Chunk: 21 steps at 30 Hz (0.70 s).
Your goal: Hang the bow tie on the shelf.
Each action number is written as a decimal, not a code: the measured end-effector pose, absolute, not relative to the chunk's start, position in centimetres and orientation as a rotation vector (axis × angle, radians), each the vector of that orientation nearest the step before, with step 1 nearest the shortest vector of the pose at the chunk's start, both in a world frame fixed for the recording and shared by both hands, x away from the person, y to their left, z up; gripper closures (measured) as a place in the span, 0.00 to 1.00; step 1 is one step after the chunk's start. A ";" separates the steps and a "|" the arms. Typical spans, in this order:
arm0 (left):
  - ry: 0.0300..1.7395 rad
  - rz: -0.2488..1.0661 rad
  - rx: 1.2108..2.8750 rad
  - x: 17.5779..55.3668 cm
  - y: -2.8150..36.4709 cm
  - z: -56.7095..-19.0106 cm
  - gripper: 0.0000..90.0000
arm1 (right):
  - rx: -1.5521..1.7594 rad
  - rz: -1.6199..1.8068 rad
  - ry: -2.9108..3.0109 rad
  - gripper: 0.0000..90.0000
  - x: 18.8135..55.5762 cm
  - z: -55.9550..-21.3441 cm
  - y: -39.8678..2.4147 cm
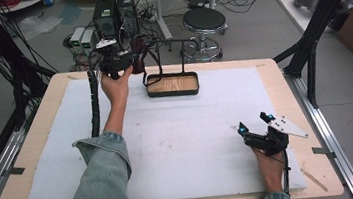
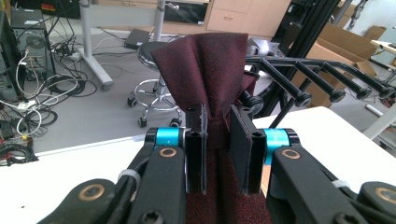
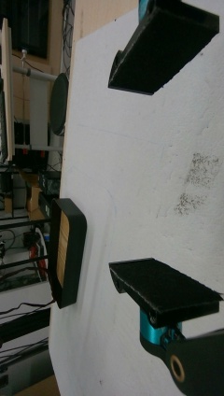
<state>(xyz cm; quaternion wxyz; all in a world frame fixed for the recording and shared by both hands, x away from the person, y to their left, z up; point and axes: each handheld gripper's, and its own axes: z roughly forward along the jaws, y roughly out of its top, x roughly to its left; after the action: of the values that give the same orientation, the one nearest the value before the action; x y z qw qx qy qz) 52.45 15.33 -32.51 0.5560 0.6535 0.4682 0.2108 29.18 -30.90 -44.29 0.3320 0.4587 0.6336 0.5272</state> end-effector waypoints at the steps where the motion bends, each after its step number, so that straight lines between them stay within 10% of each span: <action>1: 1.105 0.502 1.545 52.4 15.3 -32.5 0.84 | 1.199 1.378 1.655 0.11 29.2 -44.3 -30.9; 21: 1.056 0.567 1.579 51.2 16.5 -31.6 0.69 | 1.195 1.376 1.653 0.11 29.2 -44.3 -30.9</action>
<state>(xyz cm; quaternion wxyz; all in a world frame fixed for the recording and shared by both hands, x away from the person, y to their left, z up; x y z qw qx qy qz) 51.19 16.46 -31.64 0.5477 0.6665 0.4456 0.2391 29.21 -30.88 -44.30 0.3339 0.4578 0.6332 0.5272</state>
